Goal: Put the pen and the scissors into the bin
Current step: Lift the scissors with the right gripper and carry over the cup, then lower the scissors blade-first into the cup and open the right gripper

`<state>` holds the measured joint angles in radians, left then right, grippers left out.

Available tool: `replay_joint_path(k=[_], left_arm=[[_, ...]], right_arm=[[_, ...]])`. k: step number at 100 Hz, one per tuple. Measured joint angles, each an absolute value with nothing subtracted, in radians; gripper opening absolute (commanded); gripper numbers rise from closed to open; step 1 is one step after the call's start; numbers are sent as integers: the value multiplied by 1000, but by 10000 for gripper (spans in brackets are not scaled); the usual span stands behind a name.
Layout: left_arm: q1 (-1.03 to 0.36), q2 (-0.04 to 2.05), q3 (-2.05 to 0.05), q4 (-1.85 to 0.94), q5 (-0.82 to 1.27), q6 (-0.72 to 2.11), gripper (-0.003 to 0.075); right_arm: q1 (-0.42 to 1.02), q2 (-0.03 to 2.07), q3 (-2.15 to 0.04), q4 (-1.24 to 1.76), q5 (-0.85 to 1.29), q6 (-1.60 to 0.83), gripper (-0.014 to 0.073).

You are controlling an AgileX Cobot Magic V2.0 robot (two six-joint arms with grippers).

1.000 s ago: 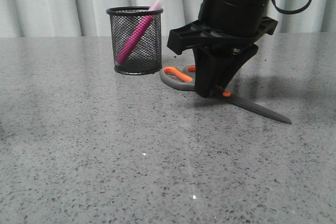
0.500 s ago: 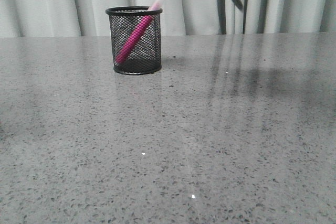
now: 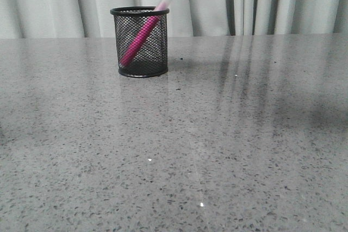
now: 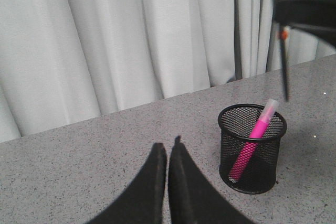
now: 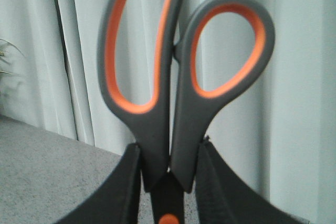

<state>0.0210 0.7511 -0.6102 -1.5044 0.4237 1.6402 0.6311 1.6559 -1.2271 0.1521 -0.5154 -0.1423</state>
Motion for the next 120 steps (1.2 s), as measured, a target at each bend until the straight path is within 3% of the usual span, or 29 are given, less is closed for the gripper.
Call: replay_joint_path(k=[43,106,120], left_arm=[[21,751,-610,-1504,401,1640,-19],[21,751,-610,-1504,399,1640,-19],[21,751,-610,-1504,399,1640,-19]], right_arm=[[633,1840,-1276,154,-475,-142,-76],[635,1862,-1175,154,-524,-144,-74],[635,1862,-1175,154,-526,-144,24]])
